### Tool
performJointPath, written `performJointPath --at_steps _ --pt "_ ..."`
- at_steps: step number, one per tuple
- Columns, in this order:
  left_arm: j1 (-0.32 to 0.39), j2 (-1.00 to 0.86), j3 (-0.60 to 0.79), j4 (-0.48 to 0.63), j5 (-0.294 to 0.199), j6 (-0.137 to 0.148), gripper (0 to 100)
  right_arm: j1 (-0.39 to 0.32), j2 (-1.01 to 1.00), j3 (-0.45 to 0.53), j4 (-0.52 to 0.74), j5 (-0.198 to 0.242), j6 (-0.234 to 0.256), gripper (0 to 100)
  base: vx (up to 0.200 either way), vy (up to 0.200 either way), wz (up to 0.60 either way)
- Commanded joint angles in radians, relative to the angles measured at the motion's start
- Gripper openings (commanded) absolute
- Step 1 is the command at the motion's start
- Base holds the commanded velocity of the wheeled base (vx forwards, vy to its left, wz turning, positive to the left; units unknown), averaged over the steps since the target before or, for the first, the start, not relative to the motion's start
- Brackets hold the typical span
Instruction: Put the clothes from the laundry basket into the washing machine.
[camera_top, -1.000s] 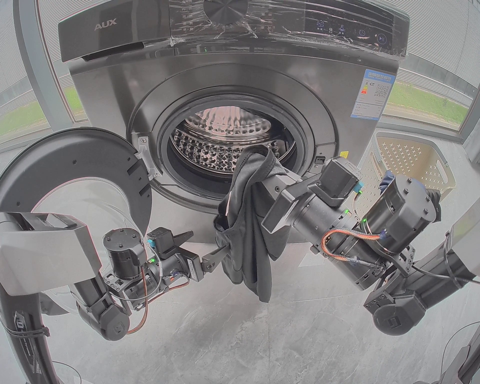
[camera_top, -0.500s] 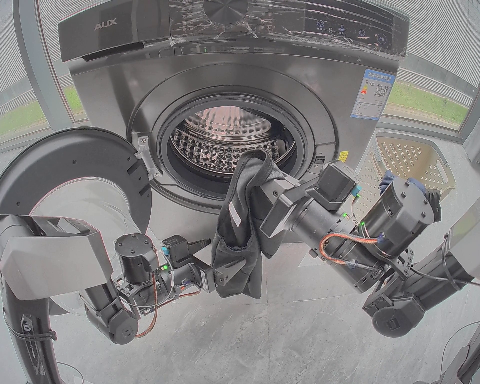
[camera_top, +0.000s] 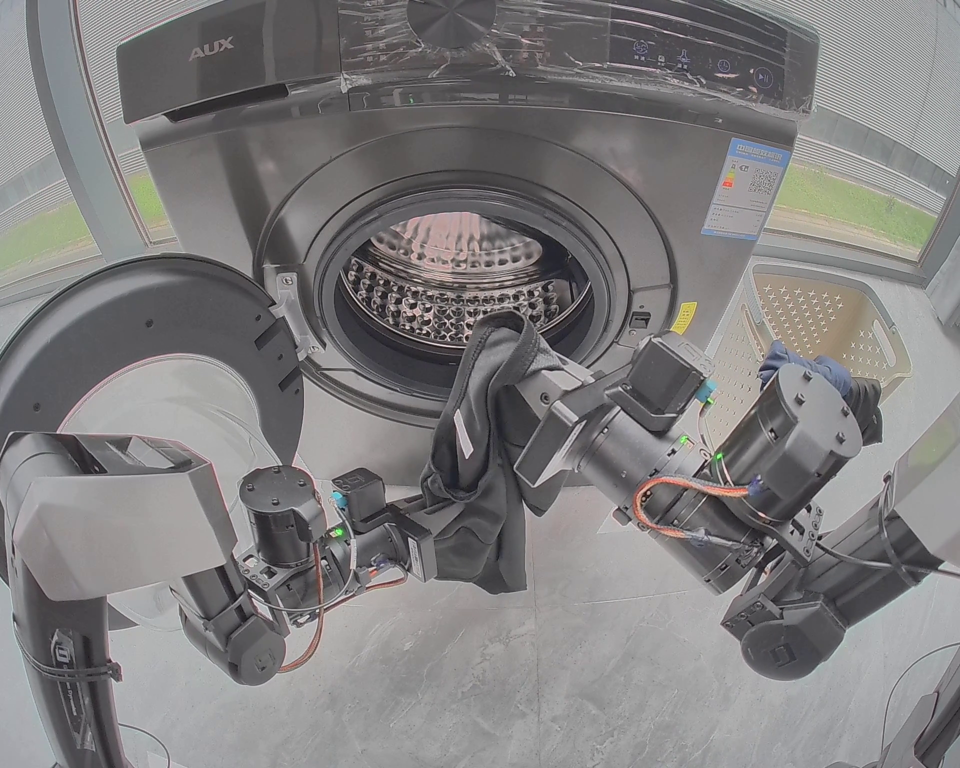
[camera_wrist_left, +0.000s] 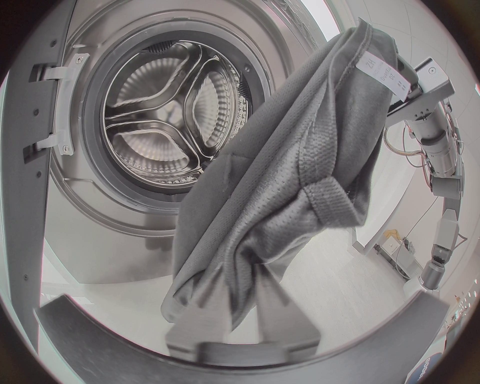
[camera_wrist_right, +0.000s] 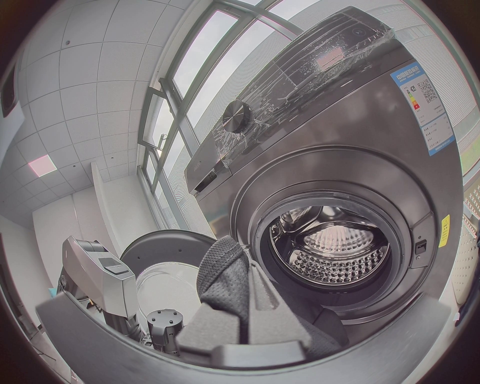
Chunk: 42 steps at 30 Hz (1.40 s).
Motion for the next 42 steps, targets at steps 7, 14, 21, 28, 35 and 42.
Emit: performJointPath --at_steps 7,14,21,28,35,42 --pt "0.073 -0.166 0.098 -0.003 0.015 -0.001 0 -0.062 -0.002 0.033 -0.002 -0.001 0.001 0 0.0 0.0 0.0" --pt "0.154 -0.34 0.197 -0.002 0.023 -0.015 0 -0.108 -0.039 0.132 -0.006 0.012 -0.002 0 0.0 0.0 0.0" --pt "0.191 -0.429 0.174 -0.002 0.024 -0.018 0 -0.205 -0.063 0.195 -0.016 0.078 -0.029 0 0.0 0.0 0.0" --pt "0.217 -0.468 0.11 0.0 0.056 -0.039 0 -0.227 -0.097 0.263 -0.016 0.081 -0.029 0 0.0 0.0 0.0" --pt "0.211 -0.468 0.078 0.0 0.102 -0.067 0 -0.222 -0.09 0.263 -0.017 0.066 -0.025 0 0.0 0.0 0.0" --pt "0.208 -0.483 0.115 -0.002 0.102 -0.065 0 -0.219 -0.094 0.244 -0.017 0.002 -0.014 0 0.0 0.0 0.0"
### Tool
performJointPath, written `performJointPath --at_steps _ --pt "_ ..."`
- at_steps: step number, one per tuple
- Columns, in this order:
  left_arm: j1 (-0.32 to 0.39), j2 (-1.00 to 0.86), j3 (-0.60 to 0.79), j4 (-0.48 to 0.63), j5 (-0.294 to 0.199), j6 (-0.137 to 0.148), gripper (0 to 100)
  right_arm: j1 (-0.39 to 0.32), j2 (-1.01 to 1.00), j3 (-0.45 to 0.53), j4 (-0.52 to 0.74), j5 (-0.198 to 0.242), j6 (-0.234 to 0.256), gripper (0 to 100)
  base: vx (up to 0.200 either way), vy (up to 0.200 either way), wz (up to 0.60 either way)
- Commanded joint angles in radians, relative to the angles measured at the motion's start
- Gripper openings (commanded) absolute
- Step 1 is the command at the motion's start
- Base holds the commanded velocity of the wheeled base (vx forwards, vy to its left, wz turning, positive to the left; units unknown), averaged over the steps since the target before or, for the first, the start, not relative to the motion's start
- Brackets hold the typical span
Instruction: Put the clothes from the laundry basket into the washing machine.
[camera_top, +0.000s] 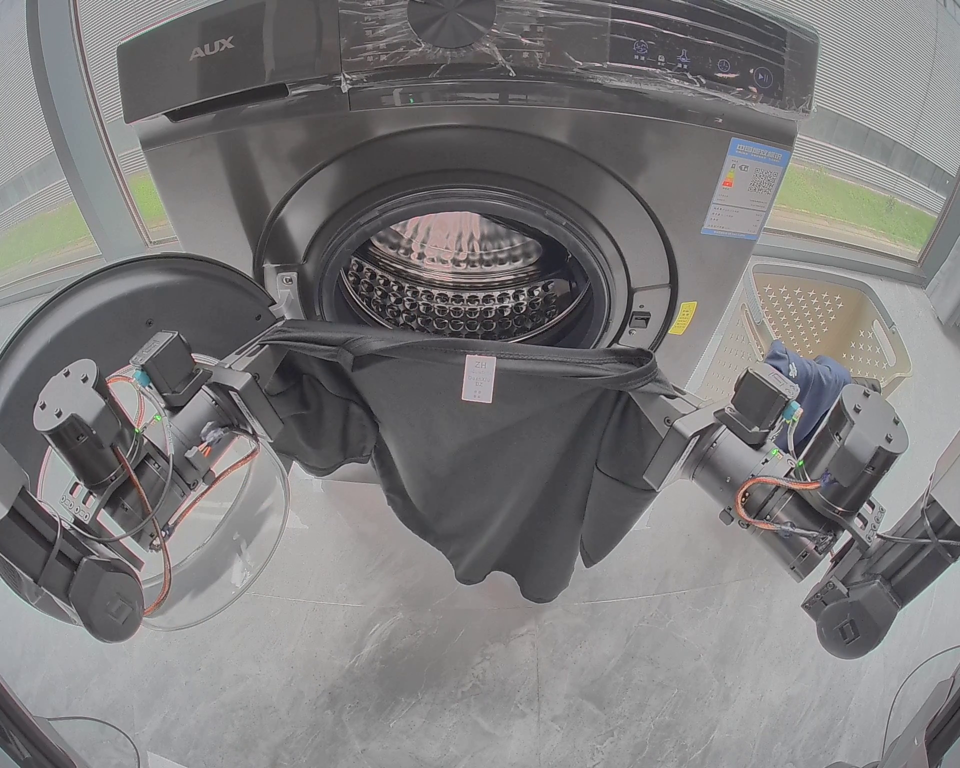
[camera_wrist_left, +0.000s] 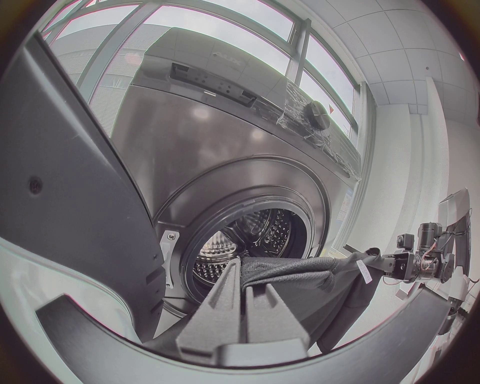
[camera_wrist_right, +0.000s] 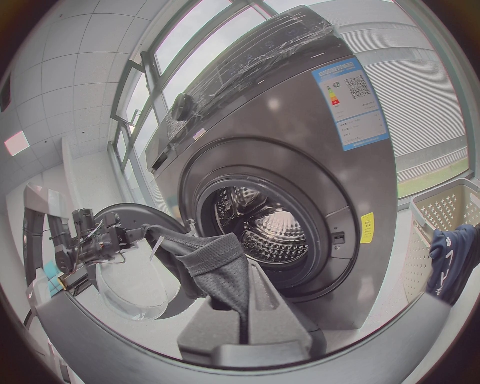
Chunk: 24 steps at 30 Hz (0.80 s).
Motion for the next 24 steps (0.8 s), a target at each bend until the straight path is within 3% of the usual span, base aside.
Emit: performJointPath --at_steps 1,8,24 --pt "-0.001 -0.029 0.027 -0.001 0.001 0.001 0 0.006 -0.008 -0.012 0.0 -0.022 0.003 0 0.0 0.0 0.0" --pt "-0.051 -0.105 0.069 0.0 0.001 0.007 0 0.014 -0.016 -0.032 0.0 -0.081 0.016 0 0.0 0.0 0.0" --pt "-0.112 -0.167 0.13 0.049 0.004 0.003 0 -0.014 -0.022 -0.091 0.001 -0.098 0.021 0 0.0 0.0 0.0"
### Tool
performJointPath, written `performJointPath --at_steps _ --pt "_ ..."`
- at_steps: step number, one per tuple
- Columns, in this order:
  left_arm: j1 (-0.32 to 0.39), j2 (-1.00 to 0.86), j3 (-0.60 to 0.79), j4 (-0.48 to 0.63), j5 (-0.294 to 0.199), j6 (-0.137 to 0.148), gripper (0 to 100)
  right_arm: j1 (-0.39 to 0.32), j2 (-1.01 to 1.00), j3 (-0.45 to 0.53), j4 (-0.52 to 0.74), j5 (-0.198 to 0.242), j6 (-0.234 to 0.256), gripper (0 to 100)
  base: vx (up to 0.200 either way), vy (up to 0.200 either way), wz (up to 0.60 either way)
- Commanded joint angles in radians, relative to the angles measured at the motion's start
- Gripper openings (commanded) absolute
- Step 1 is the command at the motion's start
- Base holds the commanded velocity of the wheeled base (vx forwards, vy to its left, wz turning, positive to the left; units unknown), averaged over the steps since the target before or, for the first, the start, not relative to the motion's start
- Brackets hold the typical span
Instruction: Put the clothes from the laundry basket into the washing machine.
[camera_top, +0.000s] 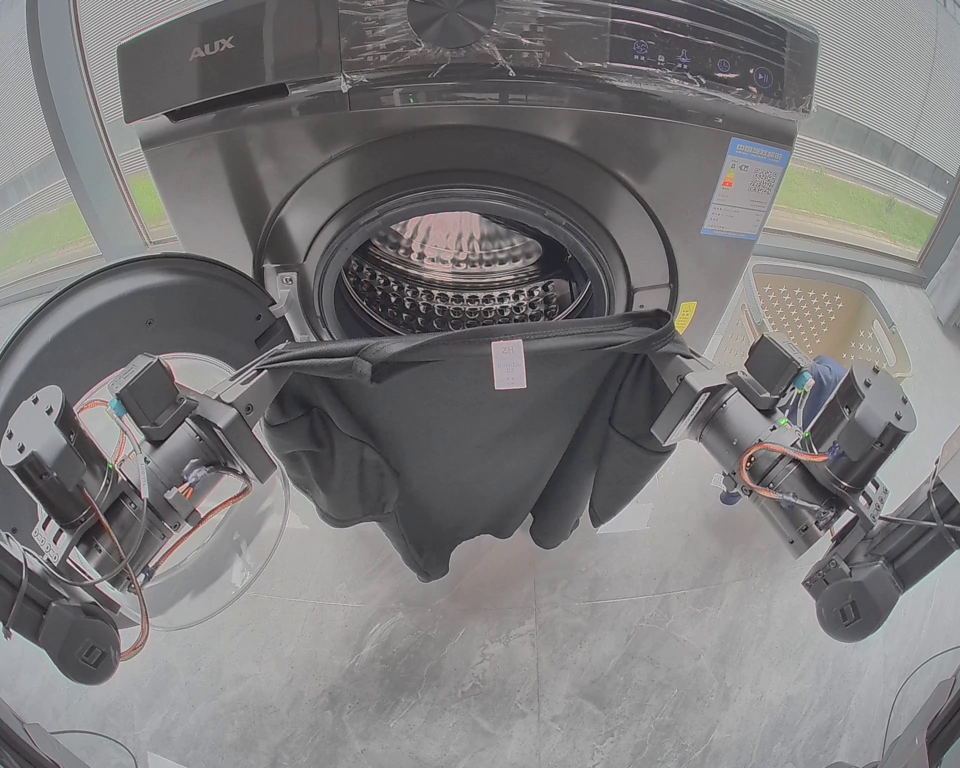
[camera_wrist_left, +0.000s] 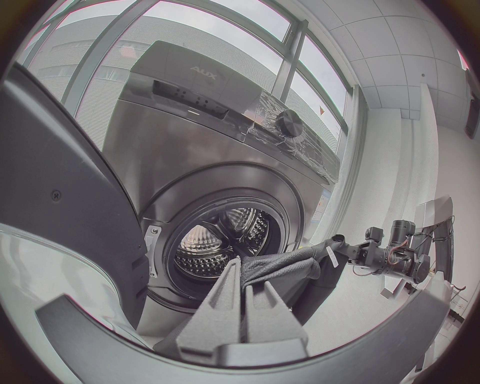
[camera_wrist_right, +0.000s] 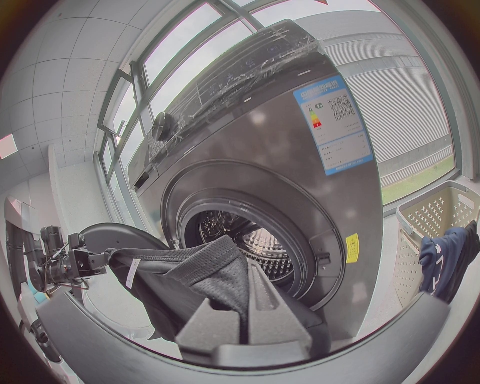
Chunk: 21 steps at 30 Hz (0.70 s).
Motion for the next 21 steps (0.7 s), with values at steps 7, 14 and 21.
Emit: performJointPath --at_steps 7,14,21 --pt "-0.019 -0.039 0.005 0.053 0.003 0.002 0 -0.01 -0.007 -0.01 0.0 -0.002 0.001 0 0.0 0.0 0.0" --pt "-0.016 -0.031 -0.009 0.067 0.0 0.005 0 -0.011 -0.007 -0.009 0.0 -0.002 -0.002 0 0.0 0.0 0.0" --pt "0.013 -0.003 -0.033 0.063 -0.011 0.004 0 -0.011 -0.006 0.002 0.0 0.001 -0.002 0 0.0 0.0 0.0"
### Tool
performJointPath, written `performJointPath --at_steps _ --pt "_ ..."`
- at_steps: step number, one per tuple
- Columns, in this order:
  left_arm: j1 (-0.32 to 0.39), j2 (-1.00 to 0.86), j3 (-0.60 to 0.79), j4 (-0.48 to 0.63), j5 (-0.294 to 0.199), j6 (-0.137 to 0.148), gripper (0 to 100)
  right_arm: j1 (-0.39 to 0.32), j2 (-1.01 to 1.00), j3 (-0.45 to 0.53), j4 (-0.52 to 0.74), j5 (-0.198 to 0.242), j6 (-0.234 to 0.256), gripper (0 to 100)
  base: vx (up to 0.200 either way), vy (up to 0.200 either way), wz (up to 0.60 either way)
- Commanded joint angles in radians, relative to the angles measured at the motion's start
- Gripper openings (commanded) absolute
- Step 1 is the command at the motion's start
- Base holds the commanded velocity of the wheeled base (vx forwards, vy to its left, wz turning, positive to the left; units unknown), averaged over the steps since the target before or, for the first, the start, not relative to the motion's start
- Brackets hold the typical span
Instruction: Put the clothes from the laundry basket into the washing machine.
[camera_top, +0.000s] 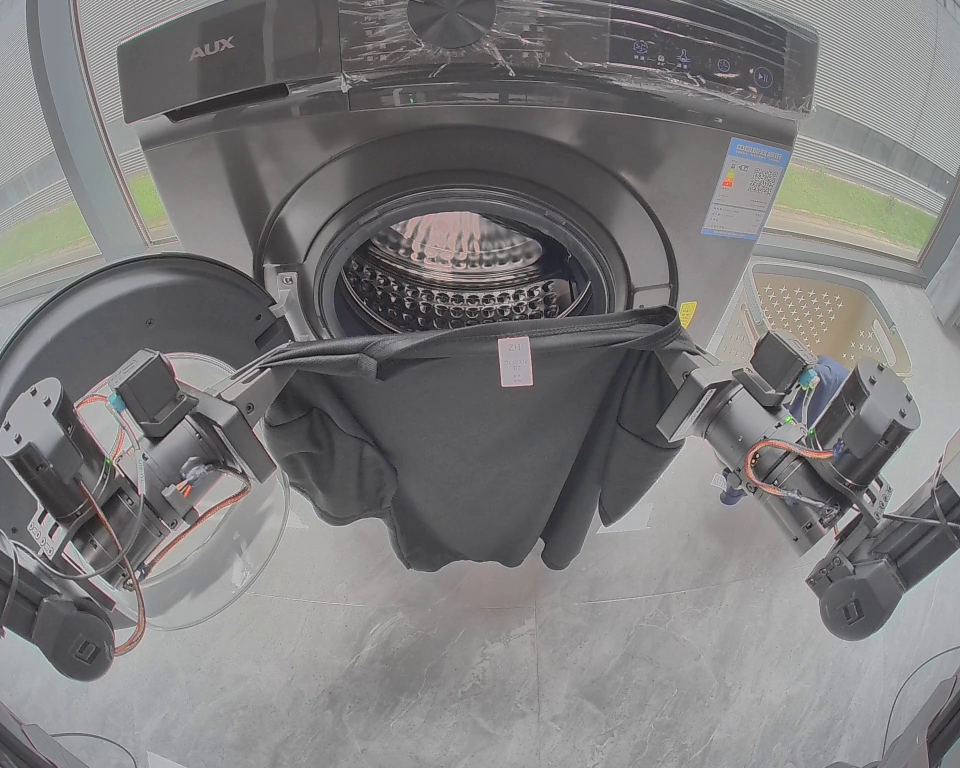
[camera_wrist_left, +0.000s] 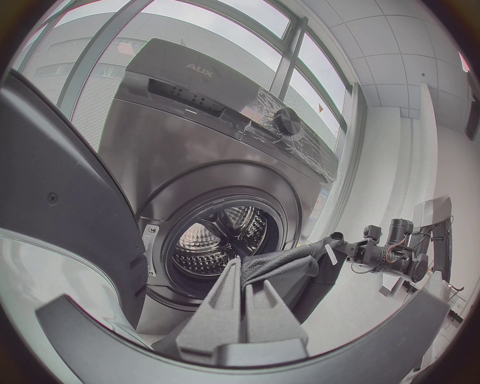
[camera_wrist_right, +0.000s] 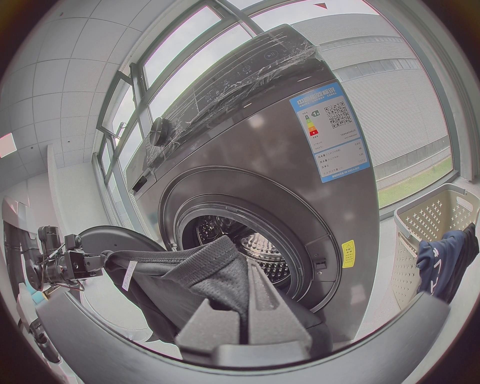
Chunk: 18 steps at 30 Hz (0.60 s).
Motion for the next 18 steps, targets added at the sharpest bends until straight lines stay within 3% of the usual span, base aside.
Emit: performJointPath --at_steps 1,6,12,18 --pt "0.019 0.056 -0.021 -0.021 0.007 -0.001 0 0.003 0.006 0.004 0.0 0.003 0.001 0 0.0 0.0 0.0" --pt "0.02 0.061 -0.016 -0.041 0.007 0.012 0 0.01 0.02 0.018 -0.001 0.003 0.002 0 0.0 0.0 0.0" --pt "0.052 0.062 -0.008 -0.042 -0.003 0.009 0 0.0 0.019 0.01 -0.001 0.004 0.002 0 0.0 0.0 0.0" --pt "0.023 0.048 -0.007 -0.042 0.001 0.011 0 0.012 -0.011 0.008 -0.001 0.001 0.002 0 0.0 0.0 0.0"
